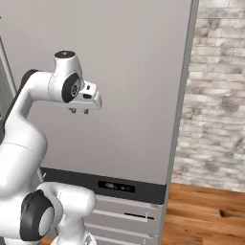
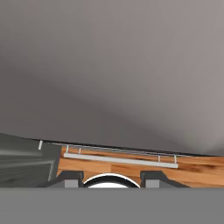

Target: Open the fridge, remove the orange, carrot, and steak, and place them on any counter.

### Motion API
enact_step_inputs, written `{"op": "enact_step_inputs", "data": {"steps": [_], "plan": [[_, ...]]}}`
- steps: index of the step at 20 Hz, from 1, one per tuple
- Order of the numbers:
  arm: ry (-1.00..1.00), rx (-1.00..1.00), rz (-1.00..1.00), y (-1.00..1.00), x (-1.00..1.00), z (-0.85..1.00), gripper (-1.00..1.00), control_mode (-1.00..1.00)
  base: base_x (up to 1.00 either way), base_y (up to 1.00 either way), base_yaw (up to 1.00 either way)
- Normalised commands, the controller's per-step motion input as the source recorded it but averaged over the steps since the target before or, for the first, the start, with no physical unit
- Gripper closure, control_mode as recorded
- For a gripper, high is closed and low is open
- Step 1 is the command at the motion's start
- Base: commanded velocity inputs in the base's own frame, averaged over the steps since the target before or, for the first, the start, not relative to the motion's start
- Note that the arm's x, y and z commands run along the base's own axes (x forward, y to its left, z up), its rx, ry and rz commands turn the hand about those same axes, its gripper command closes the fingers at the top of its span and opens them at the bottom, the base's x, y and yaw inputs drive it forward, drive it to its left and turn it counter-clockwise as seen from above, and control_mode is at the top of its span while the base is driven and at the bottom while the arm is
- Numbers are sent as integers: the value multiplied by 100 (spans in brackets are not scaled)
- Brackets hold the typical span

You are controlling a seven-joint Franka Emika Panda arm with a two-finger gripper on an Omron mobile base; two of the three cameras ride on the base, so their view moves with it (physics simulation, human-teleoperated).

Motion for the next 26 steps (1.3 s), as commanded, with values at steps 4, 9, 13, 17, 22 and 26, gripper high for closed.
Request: {"op": "enact_step_inputs", "data": {"steps": [4,9,13,17,22,26], "plan": [[0,0,0,0,0,0,-100,100,0,0,0],[0,0,0,0,0,0,-100,100,-46,0,0],[0,0,0,0,0,0,-100,100,-96,0,0],[0,0,0,0,0,0,-100,100,-89,-2,0],[0,0,0,0,0,0,-100,100,-63,0,0],[0,0,0,0,0,0,-100,100,-3,0,0]]}}
